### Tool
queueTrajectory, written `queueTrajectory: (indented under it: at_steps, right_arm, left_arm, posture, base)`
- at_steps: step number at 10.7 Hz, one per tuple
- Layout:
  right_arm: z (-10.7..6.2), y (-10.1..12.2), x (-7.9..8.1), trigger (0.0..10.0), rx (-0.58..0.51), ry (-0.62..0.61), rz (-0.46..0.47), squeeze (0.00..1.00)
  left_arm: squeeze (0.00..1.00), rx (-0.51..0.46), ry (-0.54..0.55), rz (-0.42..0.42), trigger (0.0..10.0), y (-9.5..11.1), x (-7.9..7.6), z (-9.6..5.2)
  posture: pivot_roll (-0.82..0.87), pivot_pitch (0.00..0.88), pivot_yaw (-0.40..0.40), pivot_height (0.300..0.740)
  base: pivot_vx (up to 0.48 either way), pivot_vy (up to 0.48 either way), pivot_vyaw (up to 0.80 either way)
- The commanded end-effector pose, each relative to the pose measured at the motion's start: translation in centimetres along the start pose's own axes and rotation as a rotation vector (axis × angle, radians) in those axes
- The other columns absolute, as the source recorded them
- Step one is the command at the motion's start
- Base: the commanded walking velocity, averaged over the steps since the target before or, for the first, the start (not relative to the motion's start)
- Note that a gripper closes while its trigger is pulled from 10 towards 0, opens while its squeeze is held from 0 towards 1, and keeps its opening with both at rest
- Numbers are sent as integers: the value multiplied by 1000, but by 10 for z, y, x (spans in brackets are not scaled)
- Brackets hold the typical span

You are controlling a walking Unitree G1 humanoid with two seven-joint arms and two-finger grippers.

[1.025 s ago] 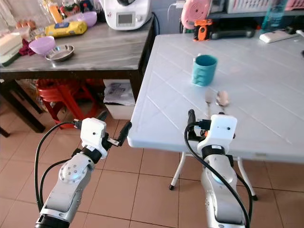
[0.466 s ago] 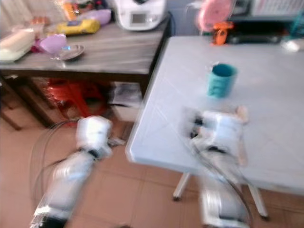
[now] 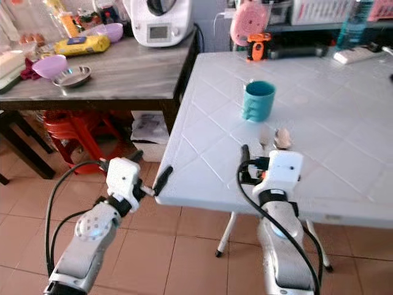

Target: Setting the table

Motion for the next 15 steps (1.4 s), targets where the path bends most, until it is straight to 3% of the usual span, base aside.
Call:
queueTrajectory:
  at_steps: [1, 7, 10, 15]
  right_arm:
    - [1, -1, 2, 10000, 6, -4, -7, 0]
    - [2, -11, -9, 10000, 75, -105, -3, 0]
    - [10, -10, -14, 10000, 92, -143, 30, 0]
    - [27, -12, -5, 10000, 155, -128, 6, 0]
  left_arm:
    - [0, 23, -24, 2, 10000, -4, 1, -4]
    - [0, 16, -254, -71, 10000, -5, -14, -8]
    - [0, -3, -281, -88, 10000, -2, -15, -7]
    - [0, -23, -271, -105, 10000, -1, -14, -3]
  posture:
    - [-131, 94, 131, 740]
    - [-133, 111, 140, 740]
    - [-136, 105, 133, 740]
    - [-142, 104, 121, 740]
  base:
    - [0, 0, 0]
    - [0, 0, 0]
    - [0, 0, 0]
    - [0, 0, 0]
Point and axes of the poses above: a point about 5 cm out from each wrist's last joint towards the gripper, its own z axis pointing out of the wrist towards the gripper, its own y axis along the axis of the wrist's last joint, x = y × z, the point moved 1 cm from there along z, pointing out of the wrist towards the gripper, and after that the axes turned 10 degrees about z, right-handed, at the moved point
